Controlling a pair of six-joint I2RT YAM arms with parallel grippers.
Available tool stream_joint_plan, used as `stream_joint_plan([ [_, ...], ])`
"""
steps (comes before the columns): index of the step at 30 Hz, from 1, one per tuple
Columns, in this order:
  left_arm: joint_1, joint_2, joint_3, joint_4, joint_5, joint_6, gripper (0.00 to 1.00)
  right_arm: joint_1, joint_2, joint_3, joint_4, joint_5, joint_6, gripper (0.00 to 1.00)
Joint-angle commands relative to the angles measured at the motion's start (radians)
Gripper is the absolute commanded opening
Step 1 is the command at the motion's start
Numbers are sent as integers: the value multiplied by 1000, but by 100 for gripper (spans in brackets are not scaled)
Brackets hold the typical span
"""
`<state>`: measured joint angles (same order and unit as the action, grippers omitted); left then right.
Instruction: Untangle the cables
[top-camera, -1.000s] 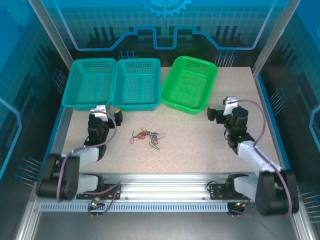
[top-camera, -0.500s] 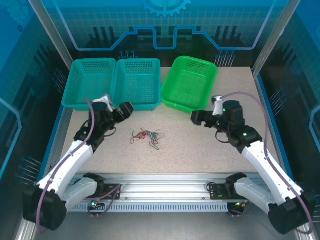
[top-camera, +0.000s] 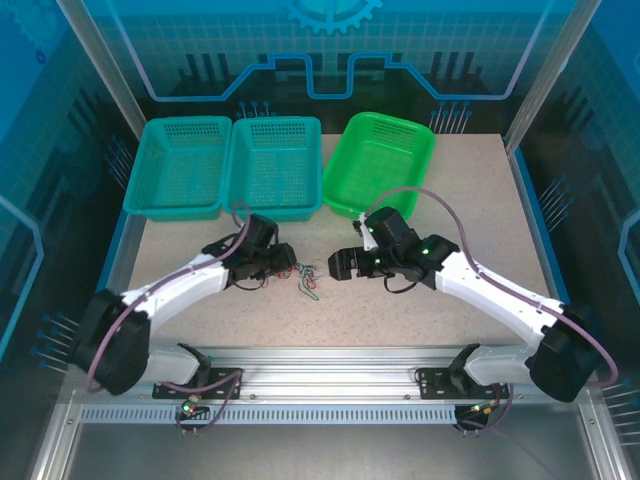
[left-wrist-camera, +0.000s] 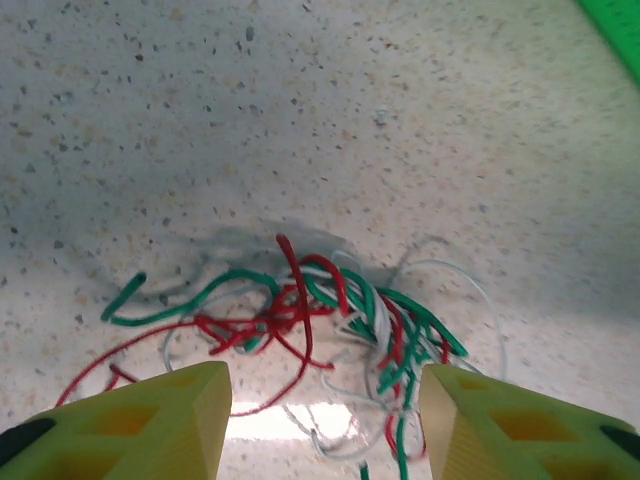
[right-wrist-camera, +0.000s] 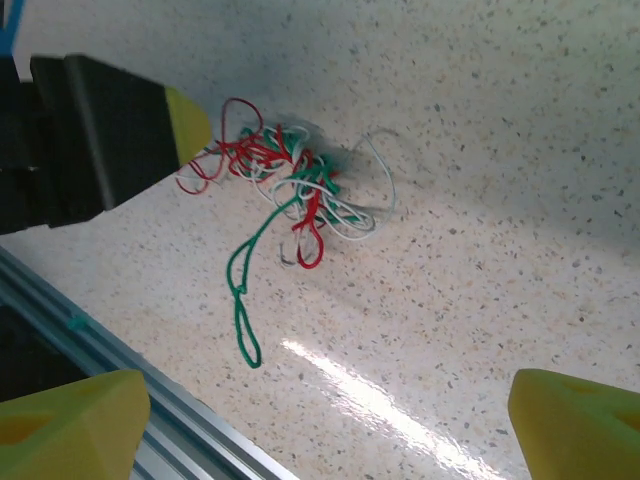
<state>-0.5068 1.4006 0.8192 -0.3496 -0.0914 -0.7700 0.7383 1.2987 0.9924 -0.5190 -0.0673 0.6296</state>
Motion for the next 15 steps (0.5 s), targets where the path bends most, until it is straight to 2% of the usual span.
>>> stream_joint_plan([
  [1,-4,84,77,-70,-132,33,50,26,28,41,-32,49,12,94],
  [2,-4,113,90,-58,-121,42,50,30,37,45,-28,53,8,94],
  [4,-4,165,107,-32,-96,42,40,33,55,49,-24,56,-2,95],
  [7,-5,209,128,-37,-98,32,19,34,96,64,-17,67,-19,95],
  [9,-4,207,123,-26,-87,28,0,33,136,83,5,67,-27,95],
  [15,-4,174,99,-9,-23,26,0,49,344,149,132,30,13,95],
])
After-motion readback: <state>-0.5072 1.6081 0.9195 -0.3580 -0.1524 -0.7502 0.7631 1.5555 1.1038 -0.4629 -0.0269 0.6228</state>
